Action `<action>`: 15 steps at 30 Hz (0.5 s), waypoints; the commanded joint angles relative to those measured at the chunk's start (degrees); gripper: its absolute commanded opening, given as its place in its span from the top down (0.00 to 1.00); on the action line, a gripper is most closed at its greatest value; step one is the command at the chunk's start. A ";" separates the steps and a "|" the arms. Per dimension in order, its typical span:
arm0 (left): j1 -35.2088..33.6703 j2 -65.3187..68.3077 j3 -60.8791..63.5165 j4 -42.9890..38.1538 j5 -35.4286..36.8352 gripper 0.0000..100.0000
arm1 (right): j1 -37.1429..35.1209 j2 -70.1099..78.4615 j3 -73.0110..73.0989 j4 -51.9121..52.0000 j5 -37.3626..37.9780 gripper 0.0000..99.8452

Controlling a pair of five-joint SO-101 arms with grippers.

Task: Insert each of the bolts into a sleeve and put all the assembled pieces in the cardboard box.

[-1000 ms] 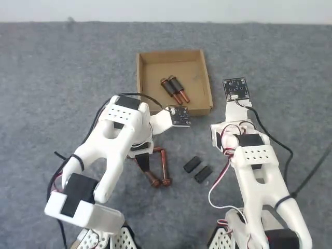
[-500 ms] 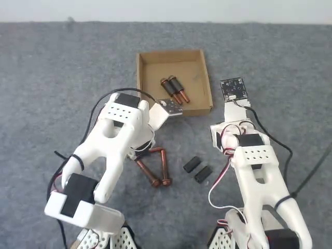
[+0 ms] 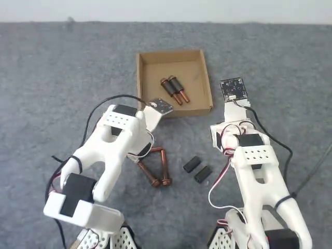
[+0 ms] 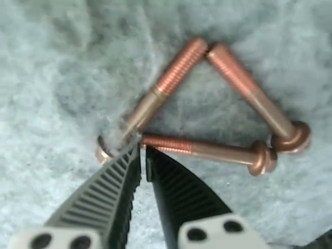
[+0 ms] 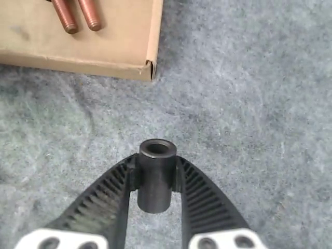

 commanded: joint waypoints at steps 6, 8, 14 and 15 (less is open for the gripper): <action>-2.20 -0.44 -0.48 -0.35 0.62 0.99 | 0.40 -2.59 -0.26 -1.10 1.14 0.99; -2.20 -0.44 -0.75 -0.35 0.62 0.99 | 0.48 -2.59 -0.26 -1.10 1.14 0.99; -1.93 -0.35 -1.98 -0.35 0.70 0.99 | 0.57 -2.59 -0.26 -1.10 1.05 0.99; -1.93 -0.35 -1.98 -0.35 0.70 0.99 | 0.57 -2.59 -0.09 -1.10 1.05 0.99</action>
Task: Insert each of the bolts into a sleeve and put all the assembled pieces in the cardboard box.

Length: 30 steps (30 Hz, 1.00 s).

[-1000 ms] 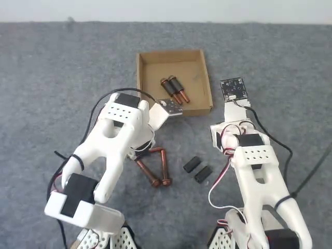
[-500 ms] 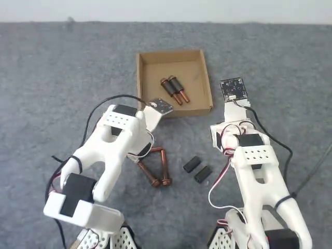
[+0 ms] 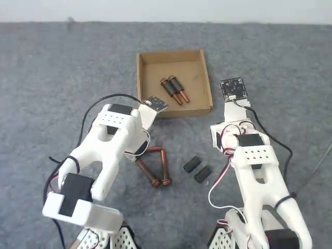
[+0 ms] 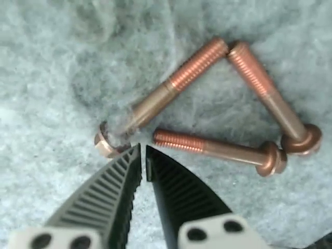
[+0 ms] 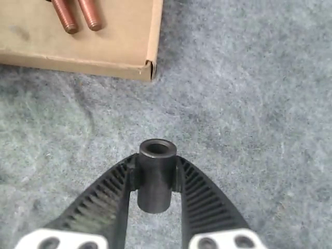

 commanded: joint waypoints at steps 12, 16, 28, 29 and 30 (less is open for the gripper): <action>-0.53 -0.35 -7.78 5.27 4.13 0.99 | 0.48 -2.59 0.26 -1.19 1.05 0.99; -0.53 1.32 -8.04 5.36 6.77 0.99 | 0.57 -2.59 0.26 -1.10 1.05 0.99; 0.97 -9.85 -11.30 10.55 8.79 0.99 | 0.57 -2.59 0.26 -1.10 1.14 0.99; 1.32 -9.93 -10.95 11.16 8.79 0.99 | 0.57 -2.59 0.26 -1.10 1.14 0.99; 1.41 -9.23 -10.68 11.52 8.79 0.99 | 0.57 -2.59 0.26 -1.10 1.14 0.99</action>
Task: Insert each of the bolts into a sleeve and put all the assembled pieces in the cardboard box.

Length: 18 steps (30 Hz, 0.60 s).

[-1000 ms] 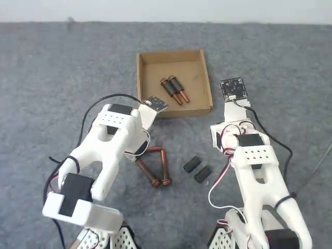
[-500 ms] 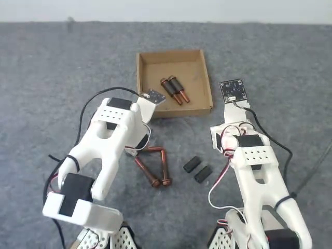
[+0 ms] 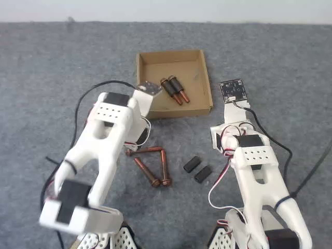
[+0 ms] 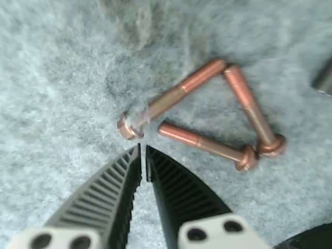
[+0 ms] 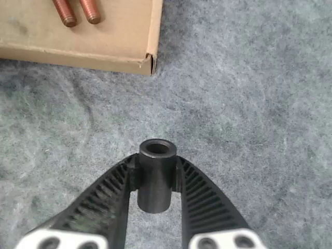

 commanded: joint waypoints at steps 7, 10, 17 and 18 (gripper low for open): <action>-0.88 9.85 -1.36 0.44 -3.08 0.99 | 0.57 -2.59 -0.53 -1.10 1.23 0.99; -1.93 14.15 -1.36 -2.99 -3.08 0.99 | 0.57 -2.59 -0.53 -1.10 1.23 0.99; -2.20 16.70 -1.45 -8.26 -2.64 0.99 | 0.57 -2.68 -0.53 -1.10 1.23 0.99; -2.20 16.70 -1.45 -9.05 -2.64 0.99 | 0.57 -2.68 -0.53 -1.10 1.23 0.99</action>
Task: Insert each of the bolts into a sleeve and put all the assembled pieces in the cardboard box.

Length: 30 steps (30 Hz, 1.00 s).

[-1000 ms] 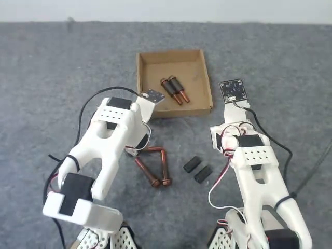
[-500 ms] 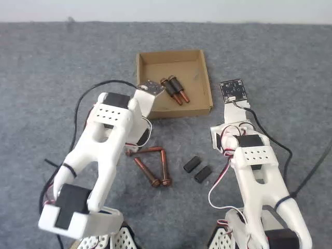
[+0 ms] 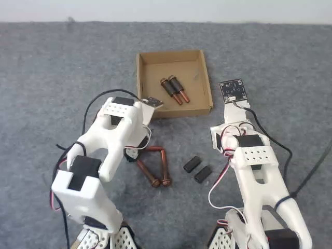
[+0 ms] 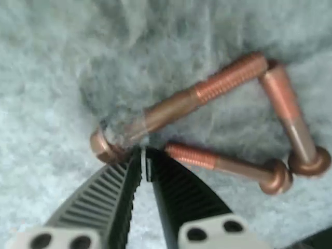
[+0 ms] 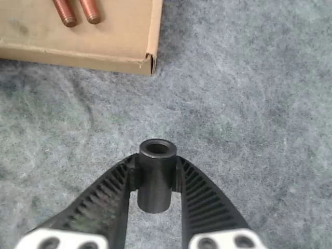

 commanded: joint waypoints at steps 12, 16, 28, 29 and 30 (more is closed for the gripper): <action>-2.55 -0.09 -6.02 -11.34 6.33 0.99 | 0.57 -2.77 -0.53 -1.10 1.23 0.99; -2.37 -0.09 -7.34 -11.60 9.67 0.99 | 0.57 -2.77 -0.53 -1.10 1.23 0.99; -1.93 -0.62 -7.43 -16.09 20.13 0.99 | 0.57 -2.68 -0.53 -1.10 1.23 0.99; -1.76 -0.62 -7.60 -16.09 21.71 0.99 | 0.57 -2.68 -0.53 -1.10 1.23 0.99; -1.58 -0.70 -7.69 -16.09 23.38 0.99 | 0.57 -2.68 -0.53 -1.10 1.23 0.99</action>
